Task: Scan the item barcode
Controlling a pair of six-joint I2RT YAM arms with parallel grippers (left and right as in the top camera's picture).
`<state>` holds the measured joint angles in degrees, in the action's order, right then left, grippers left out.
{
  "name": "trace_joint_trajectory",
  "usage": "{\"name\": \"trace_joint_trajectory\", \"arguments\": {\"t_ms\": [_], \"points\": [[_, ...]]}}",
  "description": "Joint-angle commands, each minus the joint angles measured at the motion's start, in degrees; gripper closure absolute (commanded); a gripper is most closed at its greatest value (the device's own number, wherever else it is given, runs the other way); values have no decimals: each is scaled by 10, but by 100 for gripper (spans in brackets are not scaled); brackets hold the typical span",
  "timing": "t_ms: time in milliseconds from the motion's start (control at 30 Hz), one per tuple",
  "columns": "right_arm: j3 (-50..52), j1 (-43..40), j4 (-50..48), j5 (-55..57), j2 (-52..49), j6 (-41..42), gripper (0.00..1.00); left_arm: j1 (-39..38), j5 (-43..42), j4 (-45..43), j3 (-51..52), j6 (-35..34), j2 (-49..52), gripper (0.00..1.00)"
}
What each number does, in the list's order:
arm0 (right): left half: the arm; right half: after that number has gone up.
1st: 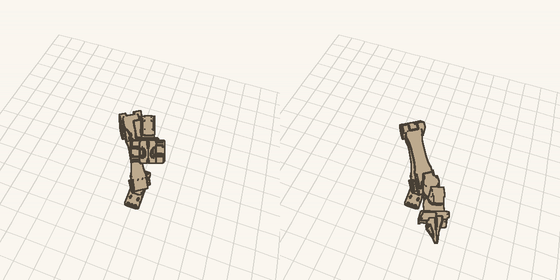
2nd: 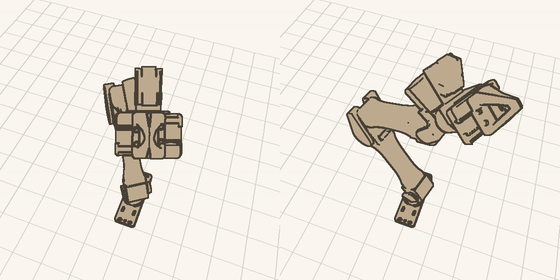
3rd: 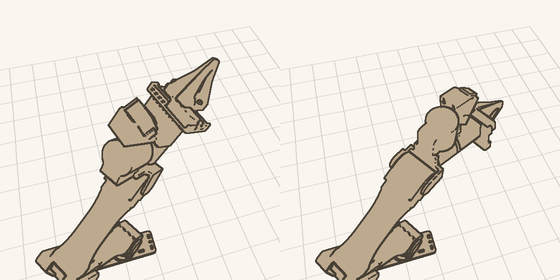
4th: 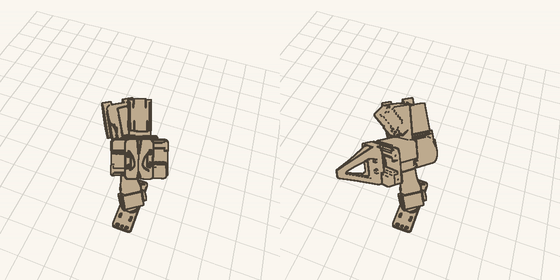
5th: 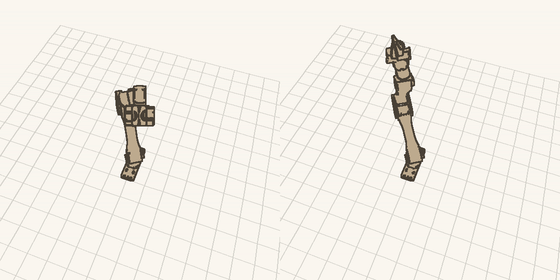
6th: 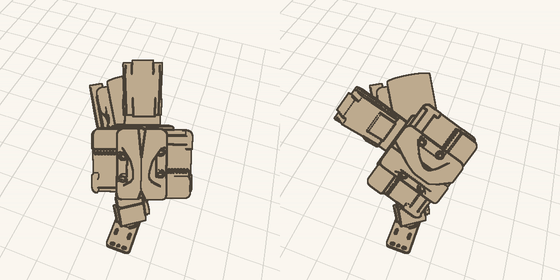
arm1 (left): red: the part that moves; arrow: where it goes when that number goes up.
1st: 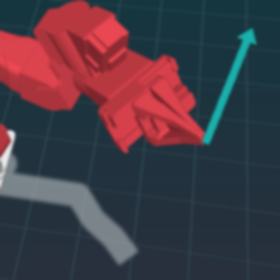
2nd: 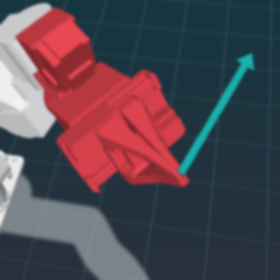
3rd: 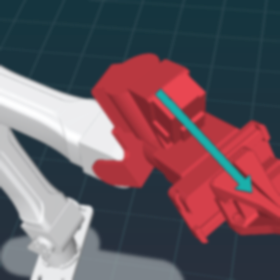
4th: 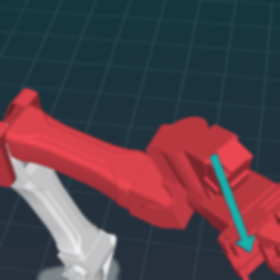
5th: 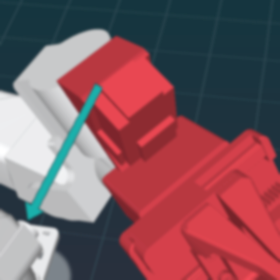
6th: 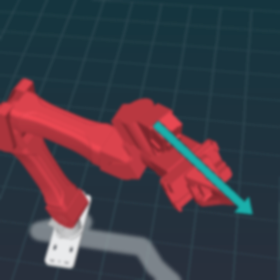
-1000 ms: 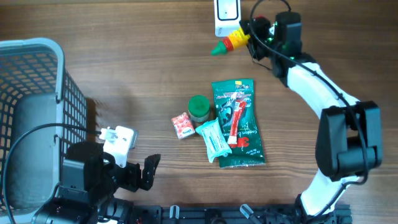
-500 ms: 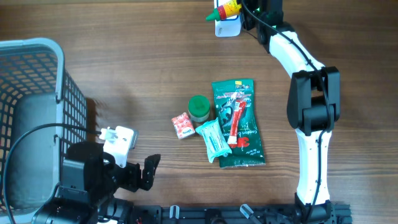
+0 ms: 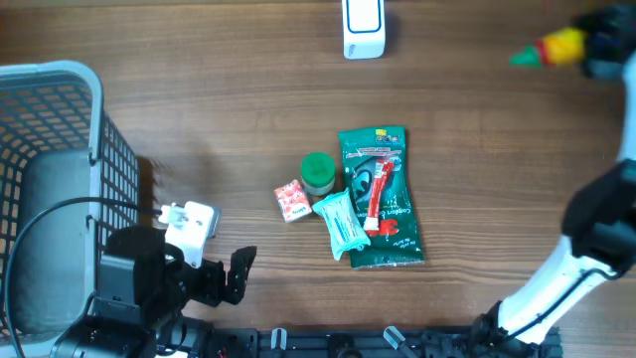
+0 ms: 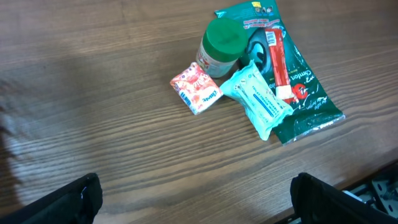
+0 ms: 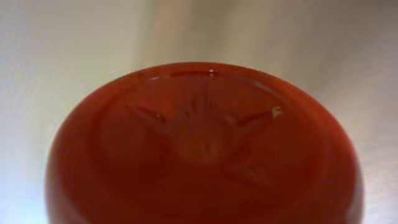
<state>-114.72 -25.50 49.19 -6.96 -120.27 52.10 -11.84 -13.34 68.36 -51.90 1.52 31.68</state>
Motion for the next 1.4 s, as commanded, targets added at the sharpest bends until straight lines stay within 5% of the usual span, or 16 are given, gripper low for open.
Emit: {"name": "trace_joint_trajectory", "arguments": {"t_ms": [0,100,300,367,433,467,633,900,1067,1367], "points": [[39,-92,3,94,-5,-64,68,3,-1,-2,-1,11,-2,0],[131,-204,-68,161,-8,-118,68,3,-1,-1,-1,11,-2,0],[277,-298,-188,156,-32,-116,62,3,-1,-2,-1,11,-2,0],[265,-304,-196,90,-28,-128,33,3,-1,-2,-1,11,-2,0],[250,-304,-188,43,-14,-142,20,3,-1,-2,-1,11,-2,0],[238,-304,-175,14,9,-142,1,3,-1,-2,-1,11,-2,0],[231,-287,-135,-45,147,-115,0,3,-1,-2,-1,11,-2,0],[231,-54,33,-135,230,-119,1,3,-1,-2,-1,11,-2,0],[233,138,166,-176,230,-299,0,3,-1,-2,-1,11,-2,0],[356,362,246,-175,258,-358,4,3,-1,-1,-1,11,-2,0]]}}
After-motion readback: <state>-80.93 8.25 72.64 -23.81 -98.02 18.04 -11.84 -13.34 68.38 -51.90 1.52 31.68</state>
